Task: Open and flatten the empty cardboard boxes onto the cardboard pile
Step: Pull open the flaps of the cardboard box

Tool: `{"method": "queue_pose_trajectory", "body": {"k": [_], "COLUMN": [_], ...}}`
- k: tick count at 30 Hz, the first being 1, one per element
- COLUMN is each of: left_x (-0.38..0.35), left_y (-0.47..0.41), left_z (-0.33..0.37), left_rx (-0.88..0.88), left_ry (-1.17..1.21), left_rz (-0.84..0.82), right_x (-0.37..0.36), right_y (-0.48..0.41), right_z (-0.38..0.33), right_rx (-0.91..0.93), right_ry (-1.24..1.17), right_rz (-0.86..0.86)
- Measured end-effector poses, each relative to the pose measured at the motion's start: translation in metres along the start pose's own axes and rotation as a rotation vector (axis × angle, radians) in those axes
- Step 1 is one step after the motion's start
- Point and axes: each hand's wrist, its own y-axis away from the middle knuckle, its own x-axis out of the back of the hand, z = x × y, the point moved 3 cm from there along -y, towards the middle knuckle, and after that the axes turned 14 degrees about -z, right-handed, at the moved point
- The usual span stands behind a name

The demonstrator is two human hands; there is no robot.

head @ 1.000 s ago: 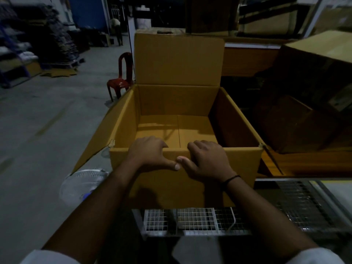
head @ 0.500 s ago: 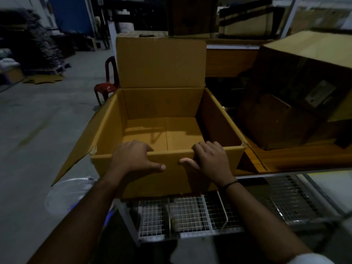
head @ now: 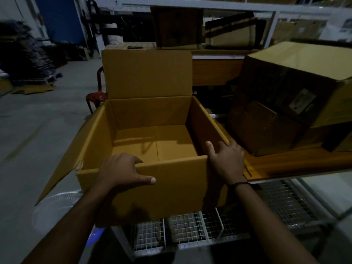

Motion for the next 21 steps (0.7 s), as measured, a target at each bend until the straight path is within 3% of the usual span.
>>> {"method": "queue_pose_trajectory", "body": {"k": [8, 12, 15, 17, 19, 21], "left_x": [-0.001, -0.001, -0.003, -0.005, -0.005, -0.004], "left_y": [-0.002, -0.001, 0.003, 0.004, 0.007, 0.011], "left_z": [0.001, 0.002, 0.004, 0.006, 0.002, -0.007], "left_rx": [0.027, 0.033, -0.002, -0.020, 0.138, 0.406], "left_ry": [0.010, 0.000, -0.015, -0.049, 0.013, 0.119], "left_rz": [-0.032, -0.020, 0.036, 0.206, 0.368, 0.323], "right_x": [-0.005, -0.007, -0.016, -0.023, -0.031, -0.040], "right_y": [-0.002, 0.008, 0.035, 0.058, 0.076, 0.088], "right_z": [0.004, -0.012, -0.049, -0.078, -0.105, -0.126], "right_rx": [0.050, 0.021, 0.225, 0.382, 0.500, 0.557], "right_ry": [-0.036, 0.094, 0.149, 0.131, 0.130, 0.127], "right_rz": [0.075, 0.021, -0.027, -0.069, -0.122, -0.150]}}
